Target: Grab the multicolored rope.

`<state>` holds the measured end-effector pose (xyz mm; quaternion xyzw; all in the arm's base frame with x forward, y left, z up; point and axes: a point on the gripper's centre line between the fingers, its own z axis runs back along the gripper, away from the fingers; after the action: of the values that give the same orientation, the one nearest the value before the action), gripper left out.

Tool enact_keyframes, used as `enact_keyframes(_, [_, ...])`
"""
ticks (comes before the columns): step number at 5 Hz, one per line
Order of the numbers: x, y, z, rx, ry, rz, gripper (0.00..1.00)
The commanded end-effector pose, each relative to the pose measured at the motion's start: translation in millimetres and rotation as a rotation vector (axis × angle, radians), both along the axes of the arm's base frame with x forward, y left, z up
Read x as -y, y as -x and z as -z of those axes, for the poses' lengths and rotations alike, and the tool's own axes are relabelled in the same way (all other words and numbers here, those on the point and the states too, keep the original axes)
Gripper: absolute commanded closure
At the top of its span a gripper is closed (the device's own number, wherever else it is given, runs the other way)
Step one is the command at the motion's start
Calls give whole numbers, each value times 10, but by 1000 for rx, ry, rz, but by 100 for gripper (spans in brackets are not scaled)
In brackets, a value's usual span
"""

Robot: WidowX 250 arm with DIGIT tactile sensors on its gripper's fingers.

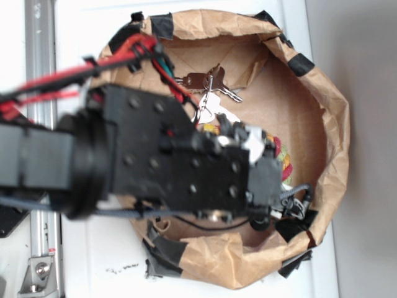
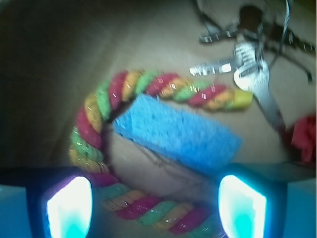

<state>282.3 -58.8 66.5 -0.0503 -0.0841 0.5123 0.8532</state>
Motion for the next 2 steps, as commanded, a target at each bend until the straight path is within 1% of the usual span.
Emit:
enact_keyframes(1, [169,-108,20,40,45,21,0])
enact_keyframes(2, [159,-272,250,83,41,132,0])
